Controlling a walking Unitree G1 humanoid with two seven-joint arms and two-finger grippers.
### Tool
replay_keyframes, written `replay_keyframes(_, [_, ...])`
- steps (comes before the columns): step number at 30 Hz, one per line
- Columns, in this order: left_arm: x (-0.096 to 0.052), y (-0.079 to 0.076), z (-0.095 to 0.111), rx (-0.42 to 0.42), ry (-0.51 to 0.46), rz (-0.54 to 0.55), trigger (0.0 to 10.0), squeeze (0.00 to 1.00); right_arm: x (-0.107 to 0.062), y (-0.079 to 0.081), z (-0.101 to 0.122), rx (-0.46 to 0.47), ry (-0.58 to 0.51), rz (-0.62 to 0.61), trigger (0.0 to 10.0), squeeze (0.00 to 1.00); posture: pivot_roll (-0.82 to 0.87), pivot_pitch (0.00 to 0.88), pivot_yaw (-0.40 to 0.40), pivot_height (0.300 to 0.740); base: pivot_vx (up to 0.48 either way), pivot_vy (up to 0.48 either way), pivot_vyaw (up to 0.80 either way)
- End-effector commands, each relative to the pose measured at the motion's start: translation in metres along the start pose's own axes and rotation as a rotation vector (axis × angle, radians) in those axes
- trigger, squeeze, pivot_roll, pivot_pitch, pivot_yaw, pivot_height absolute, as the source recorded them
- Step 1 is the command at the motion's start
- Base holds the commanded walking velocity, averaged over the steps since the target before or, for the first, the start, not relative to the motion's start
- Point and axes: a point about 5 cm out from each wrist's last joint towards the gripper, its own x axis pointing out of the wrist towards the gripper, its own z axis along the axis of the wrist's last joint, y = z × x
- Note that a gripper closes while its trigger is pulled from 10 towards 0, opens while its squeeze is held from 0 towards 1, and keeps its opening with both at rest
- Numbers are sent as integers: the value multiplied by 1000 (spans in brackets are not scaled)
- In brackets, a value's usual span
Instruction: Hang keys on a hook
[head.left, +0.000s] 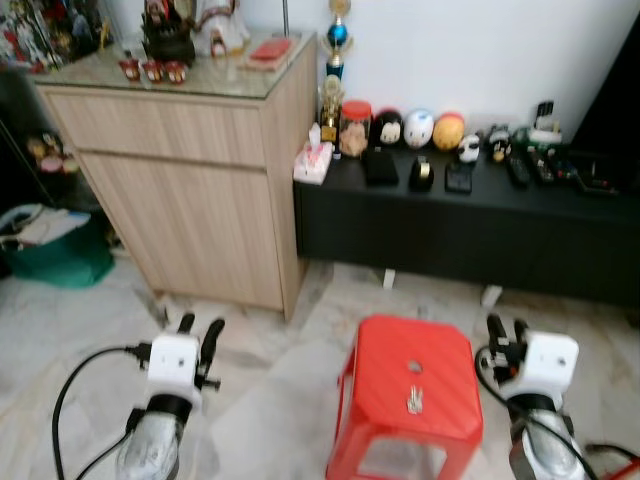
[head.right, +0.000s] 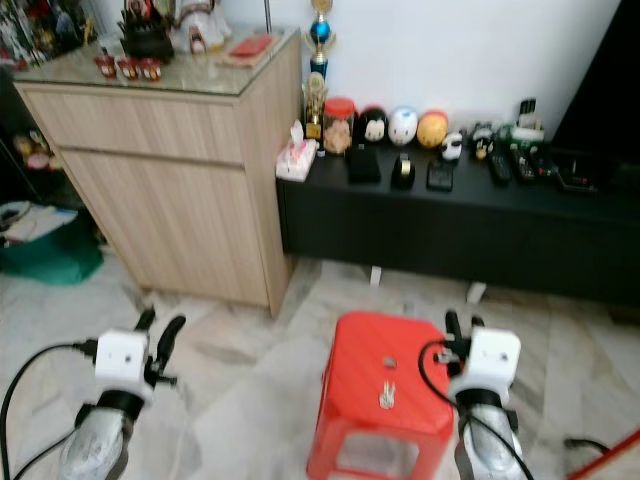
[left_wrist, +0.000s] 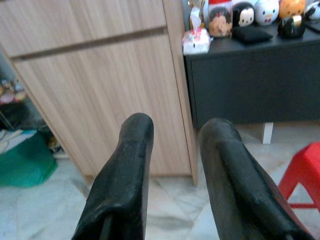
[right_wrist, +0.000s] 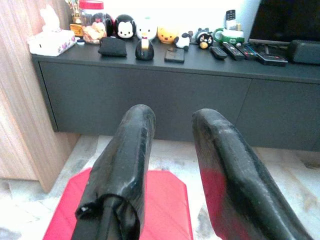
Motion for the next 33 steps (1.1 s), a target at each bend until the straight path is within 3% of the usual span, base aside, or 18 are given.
replay_keyframes(1, [-1,1,-1,4,22,11,10000,0,-2,-2,2,0,-11,-7,10000,0,2,0,-21,628,0,0,0])
replay_keyframes(16, [13,4,0,17,41,5,10000,0,-7,-2,-5,-7,30,14,10000,0,-13,0,-2,628,0,0,0])
replay_keyframes(33, [11,-1,-5,-20,59,4,10000,0,-8,-2,-12,-4,73,46,10000,0,-15,0,-13,628,29,0,0])
